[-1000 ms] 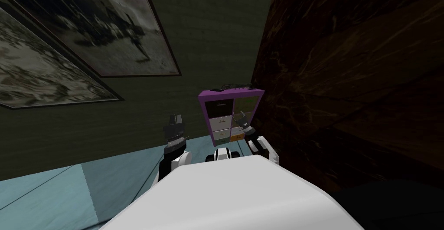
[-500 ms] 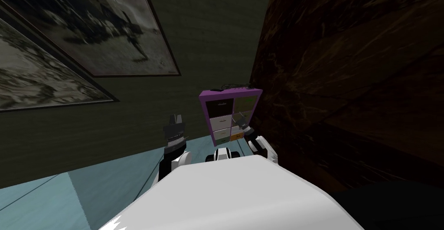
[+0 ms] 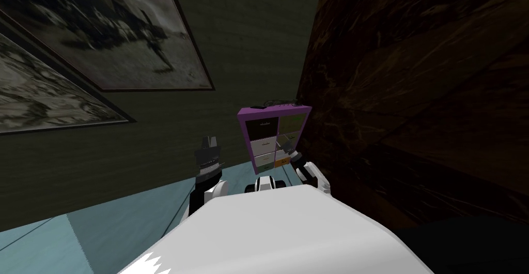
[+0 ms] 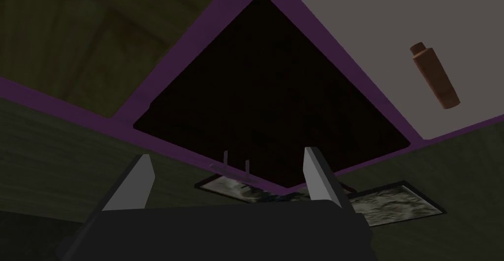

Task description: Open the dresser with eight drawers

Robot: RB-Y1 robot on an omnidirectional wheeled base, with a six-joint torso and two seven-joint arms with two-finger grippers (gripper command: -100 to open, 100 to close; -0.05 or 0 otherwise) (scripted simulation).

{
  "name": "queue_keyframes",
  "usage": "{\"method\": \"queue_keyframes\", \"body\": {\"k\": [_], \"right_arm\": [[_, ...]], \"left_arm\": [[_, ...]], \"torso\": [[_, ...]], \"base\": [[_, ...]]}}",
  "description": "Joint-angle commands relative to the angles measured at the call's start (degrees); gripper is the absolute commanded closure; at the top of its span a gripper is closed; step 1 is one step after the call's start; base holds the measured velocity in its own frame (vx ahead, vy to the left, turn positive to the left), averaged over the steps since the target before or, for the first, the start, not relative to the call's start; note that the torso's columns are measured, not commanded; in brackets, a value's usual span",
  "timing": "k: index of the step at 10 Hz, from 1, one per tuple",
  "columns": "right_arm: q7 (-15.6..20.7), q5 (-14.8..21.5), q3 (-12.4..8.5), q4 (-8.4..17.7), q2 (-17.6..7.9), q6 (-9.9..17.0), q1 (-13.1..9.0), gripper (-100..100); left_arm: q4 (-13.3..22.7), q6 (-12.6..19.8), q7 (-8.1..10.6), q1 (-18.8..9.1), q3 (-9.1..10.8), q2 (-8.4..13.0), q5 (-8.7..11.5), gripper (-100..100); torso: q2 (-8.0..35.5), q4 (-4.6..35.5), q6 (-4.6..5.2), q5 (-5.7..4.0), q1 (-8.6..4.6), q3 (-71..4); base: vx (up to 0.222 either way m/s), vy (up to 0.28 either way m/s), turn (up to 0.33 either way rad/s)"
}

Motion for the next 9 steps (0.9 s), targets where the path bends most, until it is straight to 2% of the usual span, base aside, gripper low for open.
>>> {"method": "queue_keyframes", "body": {"k": [1,2,3,4,6,7,8,9], "right_arm": [[3.2,0.9,0.1,0.9,0.1,0.0,-0.3,-100],[5.5,2.4,0.1,2.6,0.0,-0.1,-0.7,-100],[7.1,2.4,0.1,2.6,0.0,-0.1,-0.7,-100],[8.7,3.9,0.1,4.3,0.0,-0.3,-1.2,-100],[10.9,3.9,0.1,4.3,0.0,-0.3,-1.2,-100],[13.1,5.2,0.0,5.9,0.0,-0.6,-1.6,-100],[14.5,5.2,0.0,5.9,0.0,-0.6,-1.6,-100],[16.2,6.4,0.0,7.5,0.0,-0.8,-2.0,-100]], "left_arm": [[0.0,0.0,0.00,0.0,0.00,0.0,0.0,0],[0.0,0.0,0.00,0.0,0.00,0.0,0.0,0],[0.0,0.0,0.00,0.0,0.00,0.0,0.0,0],[0.0,0.0,0.00,0.0,0.00,0.0,0.0,0],[0.0,0.0,0.00,0.0,0.00,0.0,0.0,0],[0.0,0.0,0.00,0.0,0.00,0.0,0.0,0],[0.0,0.0,0.00,0.0,0.00,0.0,0.0,0],[0.0,0.0,0.00,0.0,0.00,0.0,0.0,0]], "torso": [[0.0,0.0,-0.04,0.01,0.03,0.0],[0.0,0.0,-0.03,0.00,-0.02,0.0],[0.1,0.0,0.00,0.01,0.02,0.0],[0.0,0.0,-0.03,0.02,0.05,0.0],[0.0,0.0,-0.03,0.01,0.00,0.0],[0.0,0.0,-0.03,-0.01,-0.07,0.0],[0.0,0.0,-0.01,-0.01,-0.02,0.0],[0.0,0.0,-0.03,0.00,0.00,0.0]], "base": [[-0.006,0.019,0.020],[-0.012,0.034,-0.097],[-0.003,0.046,-0.058],[0.005,0.051,-0.078],[0.004,0.033,-0.029],[0.013,0.032,-0.092],[0.009,0.031,-0.051],[0.009,0.037,-0.067]]}}
